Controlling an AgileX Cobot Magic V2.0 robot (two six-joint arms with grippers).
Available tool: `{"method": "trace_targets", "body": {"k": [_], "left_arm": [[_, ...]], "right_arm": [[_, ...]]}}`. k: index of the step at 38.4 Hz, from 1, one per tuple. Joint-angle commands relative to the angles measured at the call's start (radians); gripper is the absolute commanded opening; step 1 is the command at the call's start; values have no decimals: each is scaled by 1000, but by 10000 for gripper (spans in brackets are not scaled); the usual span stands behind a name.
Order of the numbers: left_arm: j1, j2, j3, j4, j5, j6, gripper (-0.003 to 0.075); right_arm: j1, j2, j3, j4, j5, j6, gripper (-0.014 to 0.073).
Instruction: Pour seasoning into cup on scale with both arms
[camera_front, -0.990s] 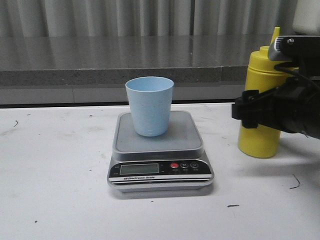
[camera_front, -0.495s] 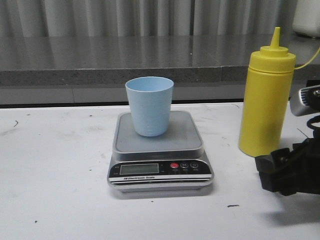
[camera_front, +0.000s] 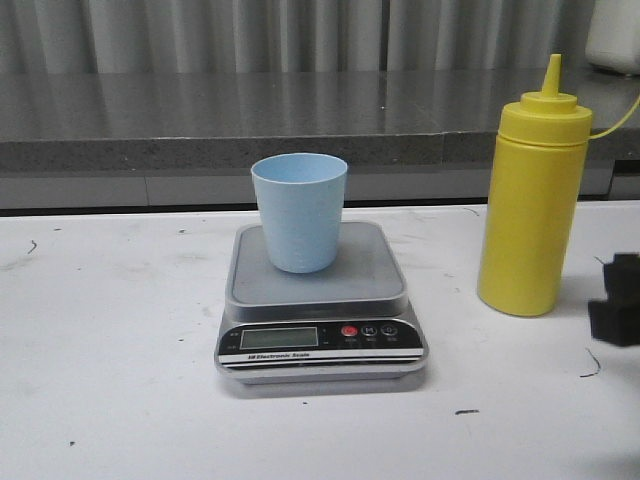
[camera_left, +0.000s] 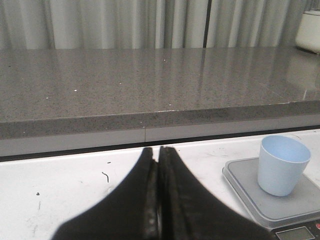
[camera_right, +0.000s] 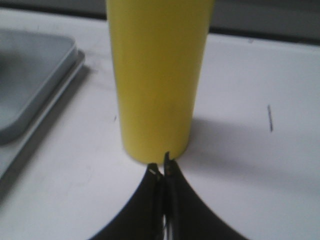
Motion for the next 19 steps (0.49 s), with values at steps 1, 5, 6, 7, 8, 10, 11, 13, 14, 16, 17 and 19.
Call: {"method": "trace_targets", "body": {"k": [1, 5, 6, 7, 8, 10, 11, 13, 14, 16, 17, 19], "left_arm": [[2, 10, -26, -11, -80, -15, -20], [2, 10, -26, -11, -80, -15, -20], [2, 10, -26, -11, -80, -15, -20], [2, 10, -26, -11, -80, -15, -20], [2, 10, -26, -11, -80, -15, -20], [2, 10, -26, -11, -80, -15, -20], [2, 10, -26, -11, -80, -15, -20], [2, 10, -26, -11, -80, -15, -20], [2, 10, -26, -11, -80, -15, -20], [2, 10, -26, -11, -80, -15, -20], [2, 10, -26, -11, -80, -15, -20], [2, 10, -26, -11, -80, -15, -20]], "right_arm": [[0, -130, -5, 44, -20, -9, -63], [0, -247, -16, 103, 87, -63, -63], [0, -282, -25, 126, 124, -88, -63], [0, -309, -33, 143, 152, -110, -63], [0, -345, -46, 166, 191, -142, -63], [0, -408, -74, 200, 267, -205, -63], [0, -445, -93, 215, 313, -242, -63], [0, -506, -134, 238, 412, -307, -63], [0, -539, -149, 248, 448, -343, -63], [0, -593, -182, 261, 520, -403, -63], [0, -623, -199, 268, 556, -433, -63], [0, -669, -222, 277, 606, -479, -63]]}}
